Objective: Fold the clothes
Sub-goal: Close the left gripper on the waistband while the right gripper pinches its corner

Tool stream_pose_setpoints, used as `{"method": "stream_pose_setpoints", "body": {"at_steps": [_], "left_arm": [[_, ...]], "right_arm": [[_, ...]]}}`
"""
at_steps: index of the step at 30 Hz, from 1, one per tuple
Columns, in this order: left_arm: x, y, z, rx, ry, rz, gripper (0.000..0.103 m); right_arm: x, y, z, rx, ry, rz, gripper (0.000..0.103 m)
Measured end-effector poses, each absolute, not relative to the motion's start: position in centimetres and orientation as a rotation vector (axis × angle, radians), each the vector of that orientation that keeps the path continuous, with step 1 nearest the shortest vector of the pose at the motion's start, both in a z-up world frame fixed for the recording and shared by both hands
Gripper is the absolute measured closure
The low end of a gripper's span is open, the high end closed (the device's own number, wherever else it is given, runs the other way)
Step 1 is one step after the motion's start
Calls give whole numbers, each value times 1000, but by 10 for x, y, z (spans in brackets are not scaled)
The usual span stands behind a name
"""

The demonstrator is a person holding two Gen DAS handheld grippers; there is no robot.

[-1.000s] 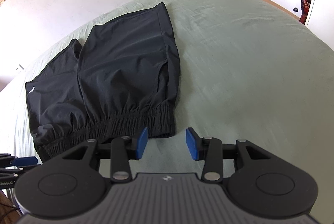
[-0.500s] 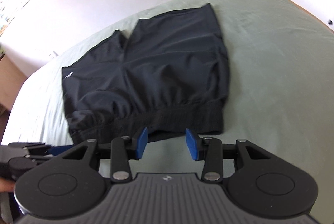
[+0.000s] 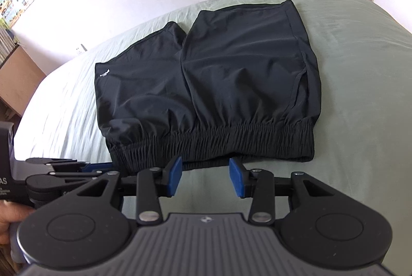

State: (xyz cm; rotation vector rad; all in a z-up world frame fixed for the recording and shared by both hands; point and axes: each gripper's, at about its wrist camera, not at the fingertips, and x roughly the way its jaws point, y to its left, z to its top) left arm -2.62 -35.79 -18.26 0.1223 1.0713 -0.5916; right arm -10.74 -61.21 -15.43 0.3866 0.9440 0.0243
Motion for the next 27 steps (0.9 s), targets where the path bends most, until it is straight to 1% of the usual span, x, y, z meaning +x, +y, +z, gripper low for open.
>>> {"method": "stream_pose_setpoints", "body": {"at_steps": [3,7,18,23,24,26,27], "left_arm": [[-29,-358,-181,110,1072,-592,91],[-35,-356,-173,74,1085,-602,91],[-62,-366,-181,141,1087,-607,91],[-64,-363,-184,124,1088,-608,88],[-64,-362,-184,117,1092,-610,87],[-63,-358,-182,101,1103,-618,85],[-63,-356,-182,96,1107,-619,82]], "right_arm": [[-108,-612,-154,387,945,24,59],[-108,-612,-156,388,950,27,59],[-107,-609,-158,383,957,30,59],[-105,-605,-158,373,967,37,59],[-105,-605,-157,368,967,37,59],[-106,-608,-156,365,961,28,52],[-107,-609,-155,364,958,23,51]]}}
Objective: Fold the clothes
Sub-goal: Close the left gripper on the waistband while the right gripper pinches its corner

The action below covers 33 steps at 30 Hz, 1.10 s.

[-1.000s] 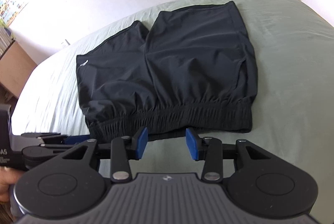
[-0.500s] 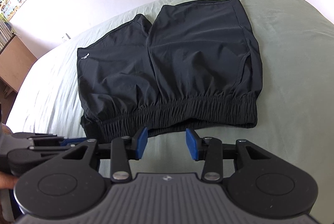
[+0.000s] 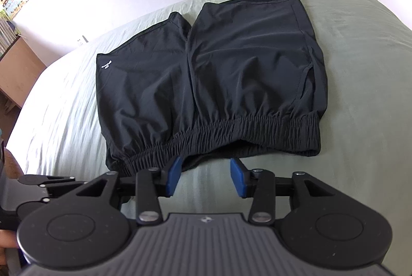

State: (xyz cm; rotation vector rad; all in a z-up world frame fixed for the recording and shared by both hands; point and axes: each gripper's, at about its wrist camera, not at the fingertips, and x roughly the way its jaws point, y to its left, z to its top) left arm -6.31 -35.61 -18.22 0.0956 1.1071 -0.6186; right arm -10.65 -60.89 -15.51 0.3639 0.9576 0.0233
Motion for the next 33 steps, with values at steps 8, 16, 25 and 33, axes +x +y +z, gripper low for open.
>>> {"method": "stream_pose_setpoints", "body": {"at_steps": [8,16,25,33], "left_arm": [[-63,-347,-179,95,1090,-600,75],[-61,-352,-180,91,1091,-590,75],[-61,-341,-174,38,1067,-549,75],[-56,-344,-180,25,1090,-549,75]], "right_arm": [[-121,-655,-154,378,931,-126,48],[-114,-690,-179,490,948,-200,49],[-103,-708,-207,653,948,-189,62],[-100,-718,-213,717,928,-187,62]]}}
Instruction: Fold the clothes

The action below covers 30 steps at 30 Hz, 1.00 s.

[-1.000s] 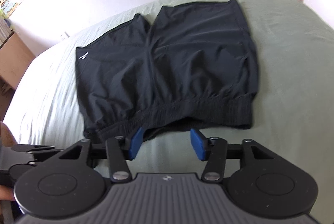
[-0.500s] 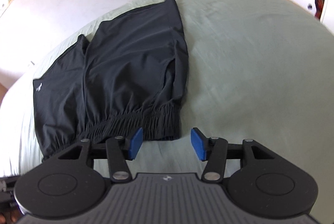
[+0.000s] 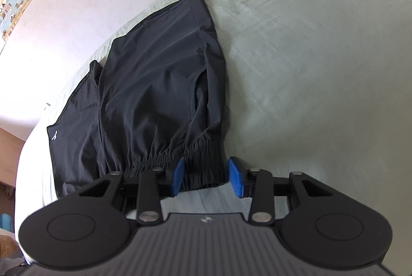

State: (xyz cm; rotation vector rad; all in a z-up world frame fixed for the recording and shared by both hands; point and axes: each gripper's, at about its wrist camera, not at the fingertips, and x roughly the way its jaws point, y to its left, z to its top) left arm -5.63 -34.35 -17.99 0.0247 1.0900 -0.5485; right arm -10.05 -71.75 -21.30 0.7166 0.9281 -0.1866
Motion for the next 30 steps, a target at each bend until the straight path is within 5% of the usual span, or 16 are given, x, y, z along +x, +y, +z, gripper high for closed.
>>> {"method": "stream_pose_setpoints", "body": {"at_steps": [18,25,30], "left_arm": [[-48,-340,-188,-126,1105,-536,75],[-45,-340,-189,-133,1115,-539,88],[-44,-339,-174,-151,1127,-574,91]], "right_arm": [[-103,-721,-218,755,908,-169,62],[-102,-721,-217,736,925,-175,85],[-93,-717,-196,624,963,-174,90]]}}
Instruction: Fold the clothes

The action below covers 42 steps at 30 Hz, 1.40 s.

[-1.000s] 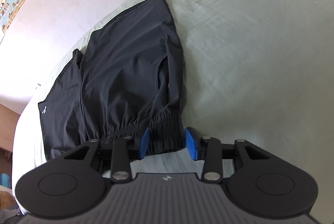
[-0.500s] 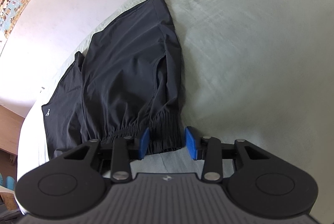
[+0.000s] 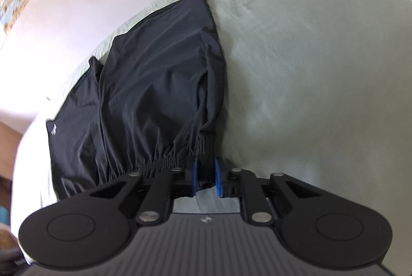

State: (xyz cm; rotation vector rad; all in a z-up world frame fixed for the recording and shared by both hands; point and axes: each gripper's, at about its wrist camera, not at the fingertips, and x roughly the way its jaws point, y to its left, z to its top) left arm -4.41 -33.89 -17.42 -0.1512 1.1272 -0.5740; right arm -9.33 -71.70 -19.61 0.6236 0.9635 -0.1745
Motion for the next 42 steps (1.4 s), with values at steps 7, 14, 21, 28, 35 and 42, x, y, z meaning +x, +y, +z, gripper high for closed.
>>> {"method": "stream_pose_setpoints", "body": {"at_steps": [7,14,21,28,35,42], "left_arm": [[-43,-337,-171,-128,1143,-564,92],[-38,-336,-187,-114,1198,-532,91],[-34,-335,-189,-113,1193,-546,87],[-35,-326,-161,-12,1137,-548,73],[-10,-320,-127,54,1069,-577,65],[29,-355,-116,149,1021,-625,63]], "right_arm": [[-71,-703,-159,449,1010,-157,90],[-68,-698,-187,465,1088,-200,89],[-78,-708,-201,563,1063,-217,82],[-86,-716,-168,546,980,-224,69],[-76,-726,-152,515,944,-238,65],[-45,-729,-148,466,929,-228,65]]}}
